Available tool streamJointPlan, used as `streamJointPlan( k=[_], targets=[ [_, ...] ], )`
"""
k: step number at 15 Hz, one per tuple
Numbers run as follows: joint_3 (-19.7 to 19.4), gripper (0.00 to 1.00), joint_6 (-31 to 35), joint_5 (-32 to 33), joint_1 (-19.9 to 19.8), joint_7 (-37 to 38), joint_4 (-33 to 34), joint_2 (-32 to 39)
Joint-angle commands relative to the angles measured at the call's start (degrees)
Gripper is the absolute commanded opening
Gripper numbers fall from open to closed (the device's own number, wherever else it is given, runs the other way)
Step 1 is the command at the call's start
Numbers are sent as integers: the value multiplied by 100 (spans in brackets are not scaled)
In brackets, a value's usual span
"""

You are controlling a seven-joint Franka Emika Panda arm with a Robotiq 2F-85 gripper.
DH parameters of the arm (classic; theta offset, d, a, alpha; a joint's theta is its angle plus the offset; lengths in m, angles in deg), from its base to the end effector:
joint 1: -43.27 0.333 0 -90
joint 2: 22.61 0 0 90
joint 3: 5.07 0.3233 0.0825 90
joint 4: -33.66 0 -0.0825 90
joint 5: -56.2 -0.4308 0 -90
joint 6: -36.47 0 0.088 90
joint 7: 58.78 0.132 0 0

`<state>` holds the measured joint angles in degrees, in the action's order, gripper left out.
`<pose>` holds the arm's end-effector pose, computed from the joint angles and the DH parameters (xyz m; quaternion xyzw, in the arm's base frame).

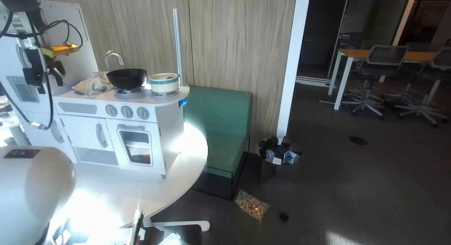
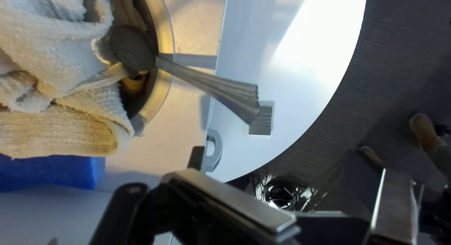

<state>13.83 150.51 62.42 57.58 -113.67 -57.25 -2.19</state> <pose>0.6149 0.3643 0.4113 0.7121 0.7013 0.0342 0.0004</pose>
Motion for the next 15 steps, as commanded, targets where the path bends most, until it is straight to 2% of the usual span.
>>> streamJointPlan(
  k=[1,13,14,15],
  targets=[
    [-112,100,566,102,-15,-115,-289,-216],
    [-344,100,747,289,-28,141,-749,-534],
    [-353,97,759,327,-32,160,-771,-544],
    [-372,73,791,413,-22,205,-793,-551]
  ],
)
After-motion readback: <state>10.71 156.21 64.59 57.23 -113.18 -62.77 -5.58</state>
